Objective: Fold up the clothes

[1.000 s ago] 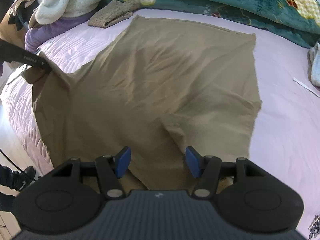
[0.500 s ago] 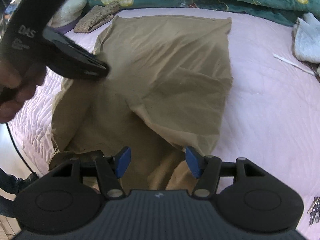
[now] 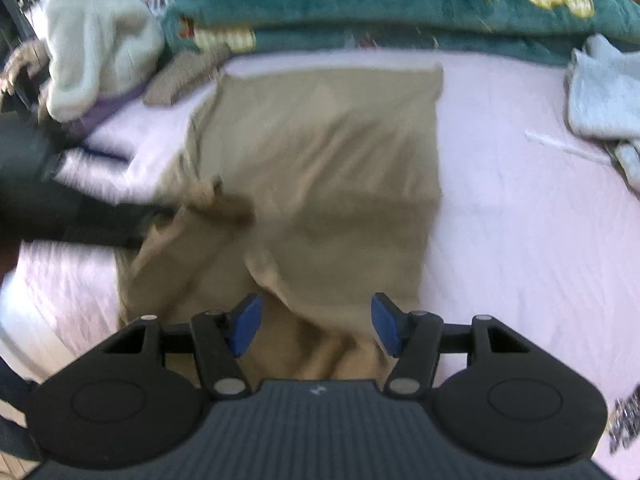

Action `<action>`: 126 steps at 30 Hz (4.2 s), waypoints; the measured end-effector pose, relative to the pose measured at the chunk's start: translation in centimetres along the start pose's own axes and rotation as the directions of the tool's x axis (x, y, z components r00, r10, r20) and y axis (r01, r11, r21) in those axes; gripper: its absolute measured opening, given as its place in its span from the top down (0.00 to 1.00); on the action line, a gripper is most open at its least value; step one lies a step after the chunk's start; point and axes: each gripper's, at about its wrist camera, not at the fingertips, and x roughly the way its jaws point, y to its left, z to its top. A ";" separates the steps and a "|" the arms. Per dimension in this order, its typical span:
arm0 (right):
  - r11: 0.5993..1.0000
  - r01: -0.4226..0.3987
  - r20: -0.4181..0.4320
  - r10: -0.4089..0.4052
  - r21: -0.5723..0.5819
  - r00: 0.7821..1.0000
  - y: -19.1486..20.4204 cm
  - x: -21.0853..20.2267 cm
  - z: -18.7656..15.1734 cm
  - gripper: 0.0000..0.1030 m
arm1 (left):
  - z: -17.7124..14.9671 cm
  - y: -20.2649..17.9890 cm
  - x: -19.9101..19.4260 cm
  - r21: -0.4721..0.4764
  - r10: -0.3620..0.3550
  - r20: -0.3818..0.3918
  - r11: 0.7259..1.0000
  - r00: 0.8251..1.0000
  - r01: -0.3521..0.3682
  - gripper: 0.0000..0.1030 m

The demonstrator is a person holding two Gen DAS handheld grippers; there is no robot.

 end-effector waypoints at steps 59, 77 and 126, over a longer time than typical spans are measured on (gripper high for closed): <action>0.844 -0.343 -0.308 0.225 -0.412 0.924 10.6 20.2 9.6 0.93 | -12.0 0.9 9.0 -0.113 -0.334 -0.042 0.938 0.942 0.328 0.30; 0.917 -0.068 -0.011 0.069 -0.394 0.998 8.7 18.8 12.6 0.90 | -11.9 -0.1 9.7 -0.062 -0.308 -0.075 0.951 0.949 0.304 0.29; 0.964 0.239 -0.259 -0.203 0.115 0.944 2.5 1.9 -7.7 0.33 | -13.4 0.8 6.2 -0.255 -0.293 -0.148 0.934 0.945 0.250 0.27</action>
